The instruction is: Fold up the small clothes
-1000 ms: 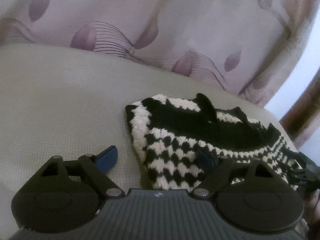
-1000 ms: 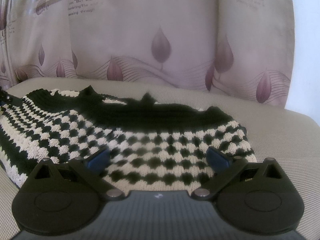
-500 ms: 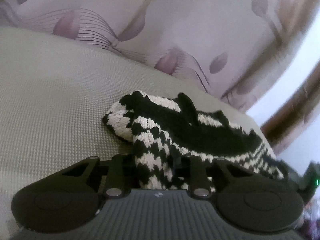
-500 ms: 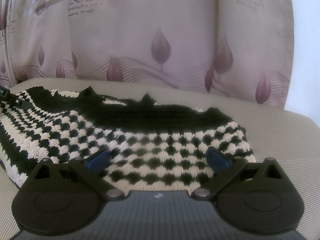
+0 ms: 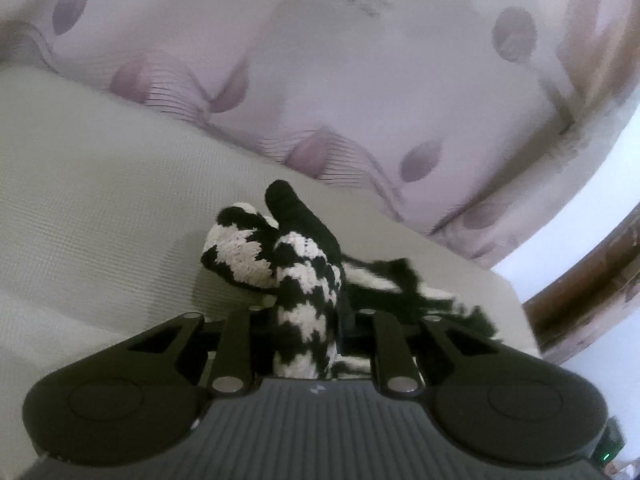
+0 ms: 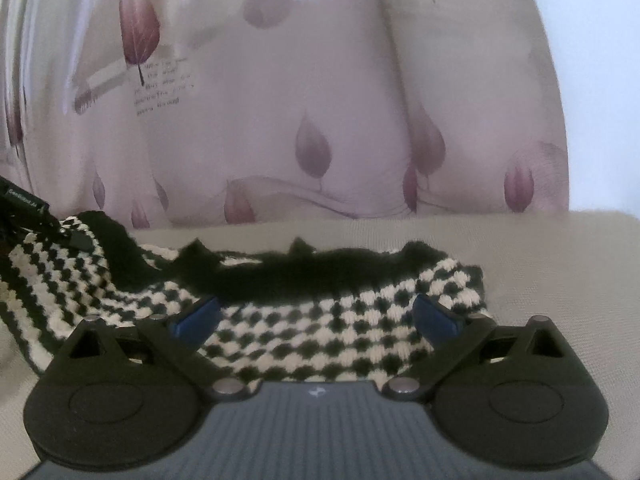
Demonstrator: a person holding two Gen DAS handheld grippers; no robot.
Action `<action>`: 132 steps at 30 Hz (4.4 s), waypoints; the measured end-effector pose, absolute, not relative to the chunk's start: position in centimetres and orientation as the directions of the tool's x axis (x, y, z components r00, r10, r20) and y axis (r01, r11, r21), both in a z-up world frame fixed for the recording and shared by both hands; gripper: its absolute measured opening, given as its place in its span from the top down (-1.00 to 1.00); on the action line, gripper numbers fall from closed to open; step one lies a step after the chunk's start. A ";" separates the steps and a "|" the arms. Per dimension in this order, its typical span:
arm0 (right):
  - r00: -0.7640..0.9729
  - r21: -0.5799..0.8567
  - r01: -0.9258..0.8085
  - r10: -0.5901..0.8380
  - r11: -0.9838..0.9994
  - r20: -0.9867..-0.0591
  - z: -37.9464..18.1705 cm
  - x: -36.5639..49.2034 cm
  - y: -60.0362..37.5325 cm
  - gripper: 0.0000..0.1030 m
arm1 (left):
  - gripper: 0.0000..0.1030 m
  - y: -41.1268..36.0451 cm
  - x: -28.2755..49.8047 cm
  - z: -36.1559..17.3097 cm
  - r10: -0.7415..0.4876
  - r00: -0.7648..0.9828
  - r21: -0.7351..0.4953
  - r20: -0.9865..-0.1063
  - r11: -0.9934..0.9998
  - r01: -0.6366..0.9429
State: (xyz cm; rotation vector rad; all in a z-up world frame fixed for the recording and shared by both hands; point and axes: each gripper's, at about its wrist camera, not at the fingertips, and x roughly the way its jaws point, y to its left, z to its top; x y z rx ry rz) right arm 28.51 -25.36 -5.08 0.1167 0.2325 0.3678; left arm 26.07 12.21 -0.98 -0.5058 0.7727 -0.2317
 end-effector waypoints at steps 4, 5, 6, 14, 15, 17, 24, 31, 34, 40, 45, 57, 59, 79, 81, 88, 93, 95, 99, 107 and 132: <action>0.877 0.278 -0.412 0.460 0.868 -0.137 -5.0 26.6 -26.3 -1.00 | 0.60 8.5 25.1 0.1 -0.423 0.698 -0.565 -0.578 0.824 0.031; 0.864 0.324 -0.433 0.490 0.841 -0.119 -5.0 26.3 -26.6 -1.00 | 0.60 7.5 24.8 0.2 -0.431 0.697 -0.571 -0.573 0.820 0.038; 0.852 0.369 -0.448 0.514 0.815 -0.102 -5.1 26.0 -27.0 -1.00 | 0.60 6.4 24.5 0.2 -0.442 0.693 -0.576 -0.569 0.816 0.049; 0.698 0.803 -0.474 0.710 0.362 0.091 -7.9 27.0 -30.4 -1.00 | 0.62 0.6 23.0 -3.7 -0.636 0.628 -0.727 -0.447 0.668 0.158; 0.689 0.833 -0.457 0.717 0.311 0.110 -8.4 27.2 -30.6 -1.00 | 0.63 0.4 22.8 -4.2 -0.657 0.625 -0.741 -0.421 0.647 0.181; 0.670 0.870 -0.429 0.732 0.243 0.126 -9.1 27.7 -30.6 -1.00 | 0.62 0.2 22.2 -4.8 -0.702 0.619 -0.780 -0.352 0.586 0.221; 0.640 0.863 -0.428 0.764 0.267 0.081 -8.3 28.4 -29.0 -1.00 | 0.22 1.3 17.9 -1.7 -0.698 0.685 -0.721 -0.210 0.584 0.374; 0.655 0.850 -0.392 0.756 0.351 -0.010 -7.3 30.0 -27.2 -1.00 | -0.35 5.1 14.7 -2.0 -0.514 0.826 -0.509 -0.233 0.788 0.347; 0.648 0.858 -0.365 0.760 0.362 -0.045 -7.3 31.4 -26.2 -1.00 | -0.19 5.5 15.1 -4.4 -0.549 0.787 -0.542 -0.282 0.768 0.342; 0.653 0.813 -0.343 0.742 0.471 -0.155 -6.2 32.7 -23.6 -1.00 | -0.18 5.0 14.5 -6.6 -0.592 0.758 -0.537 -0.273 0.748 0.391; 0.642 0.767 -0.374 0.743 0.521 -0.192 -5.2 33.2 -21.3 -0.10 | -0.20 4.9 13.9 -8.1 -0.618 0.743 -0.531 -0.257 0.733 0.426; 0.658 0.683 -0.397 0.709 0.613 -0.254 -5.0 33.3 -19.3 0.48 | -0.47 5.4 12.8 -8.1 -0.590 0.782 -0.530 -0.199 0.736 0.421; 0.656 0.690 -0.409 0.718 0.598 -0.233 -4.3 33.3 -19.4 0.62 | -0.52 5.9 12.4 -8.1 -0.555 0.812 -0.536 -0.183 0.748 0.391; 0.783 0.515 -0.314 0.524 0.798 -0.334 1.6 36.2 -35.2 0.67 | -0.98 6.0 11.9 -7.0 -0.451 0.863 -0.487 -0.227 0.820 0.300; 0.754 0.476 -0.269 0.491 0.837 -0.436 -0.9 37.5 -35.4 0.67 | -0.98 5.8 12.0 -6.7 -0.448 0.865 -0.470 -0.228 0.828 0.305; 0.784 0.577 -0.266 0.522 0.772 -0.337 -3.3 36.7 -36.9 0.54 | -0.97 5.5 12.8 -5.1 -0.435 0.866 -0.430 -0.247 0.850 0.304; 0.858 0.515 -0.318 0.473 0.796 -0.201 -0.5 31.6 -37.2 0.48 | -0.93 2.9 13.4 -1.9 -0.472 0.864 -0.385 -0.177 0.841 0.380; 0.840 0.502 -0.378 0.516 0.778 -0.166 0.2 29.9 -36.6 0.49 | -0.84 1.5 13.8 -0.8 -0.494 0.854 -0.372 -0.165 0.833 0.410; 0.771 0.396 -0.502 0.605 0.769 -0.198 0.3 27.2 -33.6 0.48 | -0.68 -1.9 14.9 0.2 -0.558 0.815 -0.324 -0.155 0.808 0.491; 0.736 0.266 -0.480 0.549 0.836 -0.397 -4.0 29.4 -31.3 0.55 | -0.32 -6.6 18.3 -3.4 -0.598 0.746 -0.279 -0.294 0.800 0.532; 0.518 0.245 -0.662 0.668 0.709 -0.535 0.0 42.8 -21.8 0.44 | -0.97 -5.5 17.9 -5.9 -0.603 0.745 -0.324 -0.287 0.793 0.517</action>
